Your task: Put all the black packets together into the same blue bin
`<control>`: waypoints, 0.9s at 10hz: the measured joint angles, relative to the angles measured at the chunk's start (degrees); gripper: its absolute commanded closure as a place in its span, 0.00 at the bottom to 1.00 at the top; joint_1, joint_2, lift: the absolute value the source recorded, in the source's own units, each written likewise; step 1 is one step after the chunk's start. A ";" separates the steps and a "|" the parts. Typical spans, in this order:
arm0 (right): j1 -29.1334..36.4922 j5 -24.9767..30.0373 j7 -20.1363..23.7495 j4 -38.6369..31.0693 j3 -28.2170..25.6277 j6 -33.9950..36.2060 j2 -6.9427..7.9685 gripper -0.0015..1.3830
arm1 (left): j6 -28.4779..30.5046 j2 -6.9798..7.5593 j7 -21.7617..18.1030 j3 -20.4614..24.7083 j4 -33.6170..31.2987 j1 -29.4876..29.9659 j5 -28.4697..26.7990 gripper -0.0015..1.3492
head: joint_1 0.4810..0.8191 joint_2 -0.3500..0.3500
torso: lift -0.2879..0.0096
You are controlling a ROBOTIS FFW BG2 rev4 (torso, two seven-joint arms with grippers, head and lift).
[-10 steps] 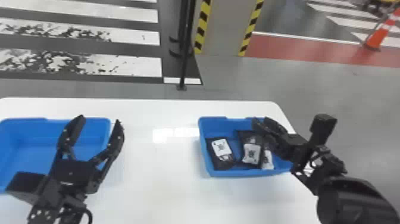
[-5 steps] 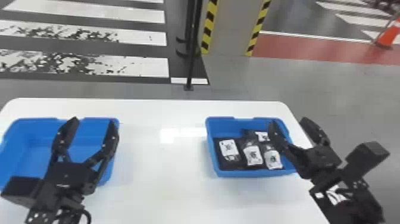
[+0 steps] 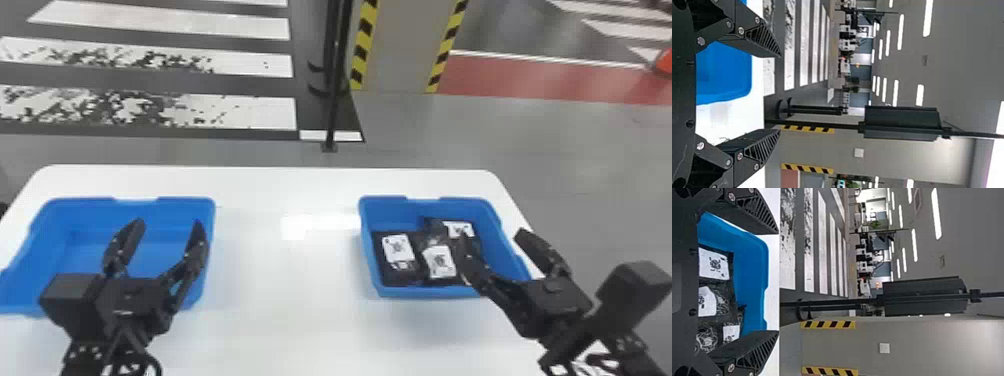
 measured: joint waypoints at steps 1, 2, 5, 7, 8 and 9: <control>0.00 0.52 -0.13 -0.71 0.03 2.10 -0.02 0.09 | 2.70 -0.02 1.08 0.30 -2.69 1.36 -0.14 0.28 | 0.63 0.30 | 0.60; -0.02 0.81 -0.16 -1.07 0.04 2.91 -0.03 0.09 | 3.14 -0.08 1.25 0.82 -3.99 2.14 -0.29 0.28 | 0.63 0.31 | 0.60; -0.16 0.98 -0.16 -1.24 0.23 3.10 -0.10 0.09 | 0.07 -0.17 1.21 1.41 -4.38 2.40 -1.91 0.28 | 0.63 0.32 | 0.60; -0.26 0.93 -0.16 -1.24 0.36 3.11 -0.11 0.09 | -0.60 -0.23 1.21 1.75 -4.38 2.58 -2.06 0.28 | 0.63 0.33 | 0.60; -0.27 0.88 -0.14 -1.30 0.38 3.11 -0.12 0.09 | -0.69 -0.28 1.21 1.82 -4.38 2.65 -2.11 0.28 | 0.63 0.33 | 0.60; -0.25 0.87 -0.13 -1.41 0.45 3.11 -0.17 0.09 | -0.94 -0.31 1.21 1.90 -4.38 2.69 -2.32 0.28 | 0.63 0.34 | 0.60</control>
